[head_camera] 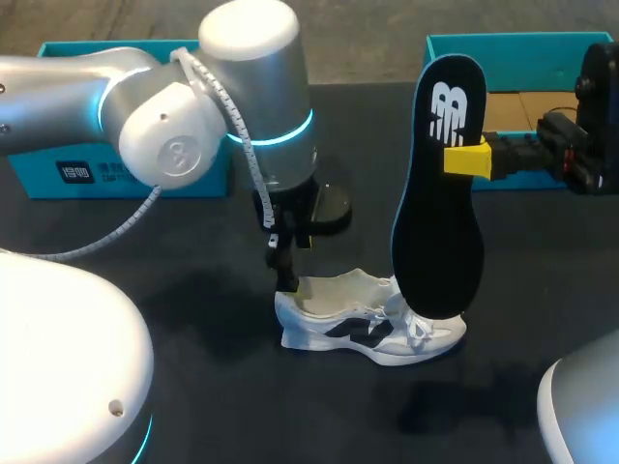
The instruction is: Take the shoe out of the shoebox, open the shoe tongue, remove and reinsert the insole, then place the shoe into the shoebox
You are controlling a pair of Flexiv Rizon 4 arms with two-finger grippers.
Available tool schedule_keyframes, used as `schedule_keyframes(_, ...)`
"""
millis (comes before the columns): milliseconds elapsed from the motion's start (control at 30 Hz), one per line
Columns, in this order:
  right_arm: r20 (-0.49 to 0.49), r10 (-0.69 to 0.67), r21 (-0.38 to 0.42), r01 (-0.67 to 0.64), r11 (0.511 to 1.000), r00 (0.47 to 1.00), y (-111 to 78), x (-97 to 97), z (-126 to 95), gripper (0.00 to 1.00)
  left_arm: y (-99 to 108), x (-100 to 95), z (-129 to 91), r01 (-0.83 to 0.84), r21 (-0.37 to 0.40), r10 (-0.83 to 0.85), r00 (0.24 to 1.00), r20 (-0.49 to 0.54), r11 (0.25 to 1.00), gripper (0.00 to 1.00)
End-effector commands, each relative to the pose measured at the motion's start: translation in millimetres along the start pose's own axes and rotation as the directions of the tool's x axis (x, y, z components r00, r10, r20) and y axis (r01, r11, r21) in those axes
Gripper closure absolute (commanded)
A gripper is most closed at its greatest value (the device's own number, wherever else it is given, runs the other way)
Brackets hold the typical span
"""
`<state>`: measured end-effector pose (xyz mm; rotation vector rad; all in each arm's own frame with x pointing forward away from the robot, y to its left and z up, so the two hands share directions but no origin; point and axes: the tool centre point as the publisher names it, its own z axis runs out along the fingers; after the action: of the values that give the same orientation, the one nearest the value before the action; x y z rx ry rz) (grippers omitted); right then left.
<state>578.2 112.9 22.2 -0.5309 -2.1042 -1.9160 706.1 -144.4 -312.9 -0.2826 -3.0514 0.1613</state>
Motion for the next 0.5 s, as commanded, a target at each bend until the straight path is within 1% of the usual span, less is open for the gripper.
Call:
schedule_keyframes(33, -0.002, 0.001, 0.003, -0.001, 1.0, 1.0, 1.3, -2.5, 2.8, 1.0, -1.0, 1.2, 0.8, -0.011, -0.009, 0.011, 1.0, -0.021, 1.0, 0.0)
schedule_keyframes(100, -0.002, 0.001, 0.003, -0.001, 1.0, 1.0, 1.3, -2.5, 2.8, 1.0, -2.0, 2.1, 1.7, -0.013, -0.012, 0.013, 1.0, -0.017, 1.0, 0.0)
schedule_keyframes(200, -0.002, 0.001, 0.003, -0.001, 1.0, 1.0, 1.3, -2.5, 2.8, 1.0, -10.3, -2.0, 2.5, -0.016, -0.012, 0.016, 1.0, 0.0, 1.0, 0.0)
schedule_keyframes(267, -0.002, 0.001, 0.003, -0.001, 1.0, 1.0, 1.3, -2.5, 2.8, 1.0, -19.8, -7.3, 3.8, -0.024, 0.007, 0.024, 1.0, 0.01, 1.0, 0.0)
schedule_keyframes(500, -0.002, 0.001, 0.003, -0.001, 1.0, 1.0, 1.3, -2.5, 2.8, 1.0, -47.2, -19.5, 11.7, -0.039, 0.013, 0.039, 0.999, 0.01, 0.999, 0.0)
